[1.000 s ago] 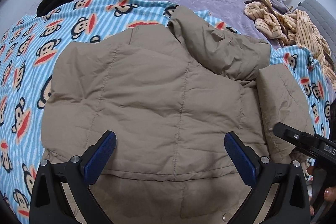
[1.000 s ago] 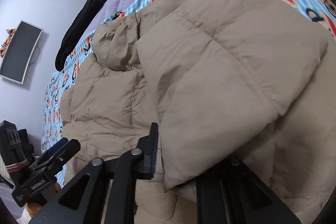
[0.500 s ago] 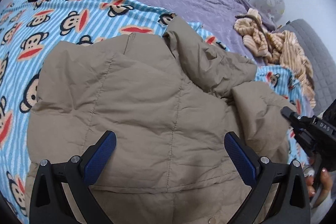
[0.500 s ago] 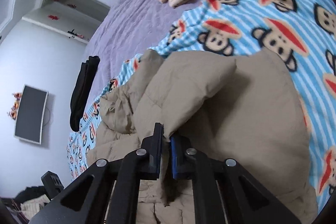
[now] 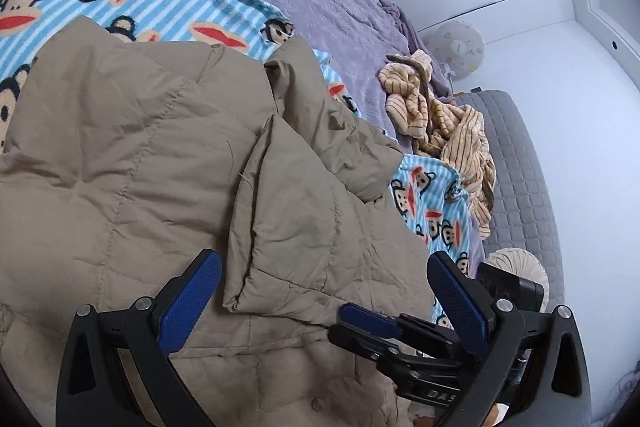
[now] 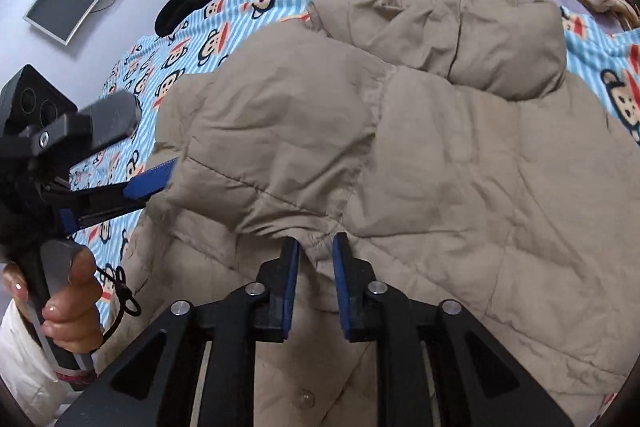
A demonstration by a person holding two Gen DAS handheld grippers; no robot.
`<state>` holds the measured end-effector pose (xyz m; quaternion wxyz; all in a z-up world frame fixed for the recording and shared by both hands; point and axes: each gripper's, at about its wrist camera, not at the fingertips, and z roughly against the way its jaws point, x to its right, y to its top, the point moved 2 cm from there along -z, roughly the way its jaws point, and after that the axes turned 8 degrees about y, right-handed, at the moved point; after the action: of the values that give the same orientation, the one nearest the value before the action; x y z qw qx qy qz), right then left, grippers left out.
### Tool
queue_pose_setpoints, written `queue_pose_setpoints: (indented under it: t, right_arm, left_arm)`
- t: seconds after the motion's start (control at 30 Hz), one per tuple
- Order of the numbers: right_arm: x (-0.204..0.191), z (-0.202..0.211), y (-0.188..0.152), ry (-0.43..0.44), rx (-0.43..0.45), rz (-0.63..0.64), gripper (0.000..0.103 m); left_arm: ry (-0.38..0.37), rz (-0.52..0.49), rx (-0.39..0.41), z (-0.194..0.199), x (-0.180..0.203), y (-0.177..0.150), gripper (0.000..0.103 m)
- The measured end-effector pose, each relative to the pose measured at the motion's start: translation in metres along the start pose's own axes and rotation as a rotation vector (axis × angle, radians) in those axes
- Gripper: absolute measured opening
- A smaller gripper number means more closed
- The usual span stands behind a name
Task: Fold large clothes
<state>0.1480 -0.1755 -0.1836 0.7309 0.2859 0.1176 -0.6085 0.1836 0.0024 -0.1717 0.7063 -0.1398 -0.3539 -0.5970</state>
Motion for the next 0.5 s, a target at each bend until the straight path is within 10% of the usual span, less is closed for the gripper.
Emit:
queue_pose_setpoints:
  t: [0.07,0.23,0.27,0.33,0.4,0.5]
  right_arm:
    - [0.008,0.015,-0.01,0.004,0.018,-0.032,0.052]
    - [0.052,0.067,-0.058,-0.043,0.076,-0.14,0.054]
    - [0.061,0.074,-0.066,-0.056,0.076,-0.16,0.054]
    - [0.078,0.085,-0.085,-0.084,0.072,-0.196,0.053]
    - [0.093,0.089,-0.099,-0.119,0.054,-0.229,0.047]
    - [0.112,0.095,-0.103,-0.151,0.072,-0.252,0.033]
  left_arm:
    - [0.043,-0.02,-0.018,-0.01,0.001,0.0,0.103]
    - [0.182,-0.066,-0.077,-0.046,0.002,-0.001,0.097]
    - [0.195,-0.076,-0.079,-0.051,0.005,-0.001,0.09]
    - [0.207,-0.098,-0.105,-0.062,0.013,-0.003,0.038]
    - [0.218,-0.104,-0.134,-0.071,0.02,-0.006,0.012]
    - [0.224,-0.163,-0.062,-0.054,0.041,-0.009,0.012]
